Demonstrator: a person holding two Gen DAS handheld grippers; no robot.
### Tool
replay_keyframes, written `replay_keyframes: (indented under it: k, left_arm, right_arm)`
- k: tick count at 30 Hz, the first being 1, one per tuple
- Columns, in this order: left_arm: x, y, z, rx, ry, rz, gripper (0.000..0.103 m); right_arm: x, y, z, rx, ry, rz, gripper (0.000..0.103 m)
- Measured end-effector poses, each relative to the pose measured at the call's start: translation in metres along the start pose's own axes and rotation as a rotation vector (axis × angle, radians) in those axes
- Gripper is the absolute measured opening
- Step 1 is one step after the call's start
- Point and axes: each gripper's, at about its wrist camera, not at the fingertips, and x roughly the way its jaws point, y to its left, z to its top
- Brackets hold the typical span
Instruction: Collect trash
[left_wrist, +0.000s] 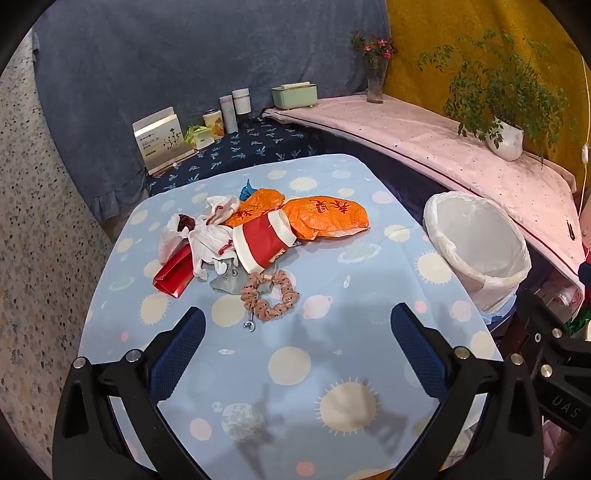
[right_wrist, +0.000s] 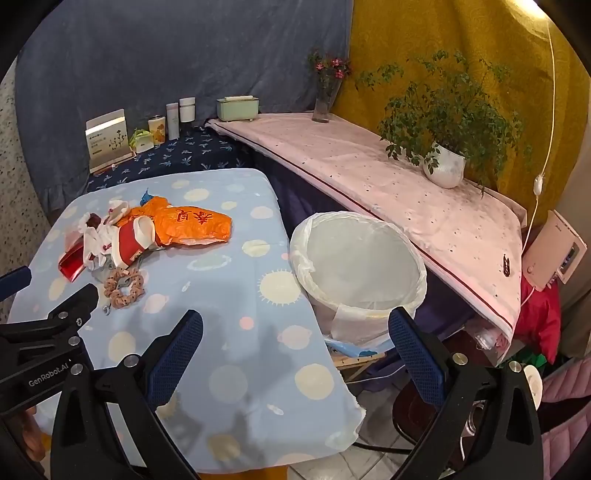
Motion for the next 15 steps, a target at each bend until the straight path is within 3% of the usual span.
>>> replay_keyframes:
  k: [15]
  left_arm:
    - [-0.0028, -0.0020, 0.0022, 0.005, -0.007, -0.001, 0.096]
  right_arm:
    - [-0.0033, 0.0003, 0.0017, -0.001, -0.013, -0.004, 0.096]
